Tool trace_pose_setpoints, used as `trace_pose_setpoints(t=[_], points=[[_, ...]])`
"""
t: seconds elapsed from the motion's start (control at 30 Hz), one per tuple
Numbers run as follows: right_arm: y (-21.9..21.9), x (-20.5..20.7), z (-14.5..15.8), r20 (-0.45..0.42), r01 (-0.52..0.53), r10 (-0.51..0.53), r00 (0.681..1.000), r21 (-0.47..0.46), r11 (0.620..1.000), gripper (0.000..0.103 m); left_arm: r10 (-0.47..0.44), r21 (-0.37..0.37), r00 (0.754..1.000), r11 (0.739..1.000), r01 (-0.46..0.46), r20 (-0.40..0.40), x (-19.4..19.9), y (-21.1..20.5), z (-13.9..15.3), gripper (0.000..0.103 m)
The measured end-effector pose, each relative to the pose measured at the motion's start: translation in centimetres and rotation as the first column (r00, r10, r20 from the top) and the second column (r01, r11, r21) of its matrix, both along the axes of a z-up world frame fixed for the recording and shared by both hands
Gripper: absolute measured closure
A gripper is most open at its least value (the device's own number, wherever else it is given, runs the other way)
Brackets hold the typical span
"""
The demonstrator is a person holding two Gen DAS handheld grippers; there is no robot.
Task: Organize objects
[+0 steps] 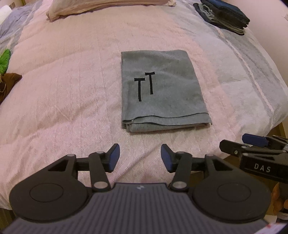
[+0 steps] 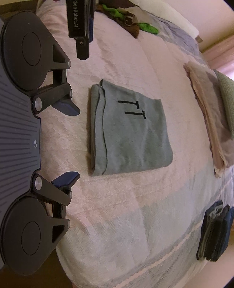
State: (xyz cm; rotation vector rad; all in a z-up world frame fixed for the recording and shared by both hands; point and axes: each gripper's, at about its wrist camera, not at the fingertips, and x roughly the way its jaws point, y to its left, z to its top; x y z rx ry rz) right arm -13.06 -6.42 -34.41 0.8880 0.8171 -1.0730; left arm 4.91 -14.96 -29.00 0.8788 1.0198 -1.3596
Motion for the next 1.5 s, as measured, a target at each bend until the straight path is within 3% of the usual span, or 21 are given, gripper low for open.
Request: trace_pose_setpoints(t=[0.3,0.5,0.6,0.8,1.0,1.17,1.33,1.43,1.5], points=[[-3.0,-3.9,-2.2,0.036,-0.061,0.058,0.998,0.07,0.996,0.037,0.071,0.063,0.997,0.995,-0.072,0.033,-2.8,-1.5,-3.1,0.057],[-5.3,-7.3,-4.4,0.068,-0.062,0.055,0.996,0.109,0.992,0.037,0.113,-0.008,0.993,0.993,-0.114,-0.044,-3.2,-2.0,-4.3,0.057],[-7.0,-8.5,-5.5,0.141,-0.046,0.034,0.989,0.08,0.996,0.037,0.142,-0.061,0.985,0.987,-0.148,-0.101,-1.0,-2.8,-5.2,0.047],[-11.5,-9.0,-9.0,0.338,0.027,-0.05,0.94,0.073,0.997,0.037,0.139,-0.111,0.967,0.98,-0.165,-0.215,4.8,-7.3,-8.4,0.045],[-16.2,-8.0,-12.5,0.41,0.078,-0.117,0.904,0.111,0.991,0.037,0.145,-0.07,0.904,0.98,-0.189,-0.403,8.7,-12.1,-12.8,0.045],[-18.3,-7.8,-14.6,0.48,0.071,-0.139,0.866,0.156,0.985,0.037,0.157,-0.003,0.852,0.983,-0.183,-0.499,10.1,-14.7,-16.0,0.045],[-19.8,-8.1,-16.2,0.559,0.072,-0.178,0.81,0.207,0.976,0.037,0.16,0.026,0.766,0.983,-0.184,-0.623,11.7,-16.8,-18.0,0.045],[-20.4,-7.8,-16.7,0.587,0.055,-0.171,0.791,0.209,0.976,0.039,0.156,0.039,0.728,0.984,-0.176,-0.668,11.6,-17.9,-19.0,0.046],[-20.6,-7.5,-17.0,0.606,0.049,-0.161,0.779,0.197,0.979,0.049,0.118,0.017,0.739,0.99,-0.143,-0.663,10.8,-18.3,-19.3,0.048]])
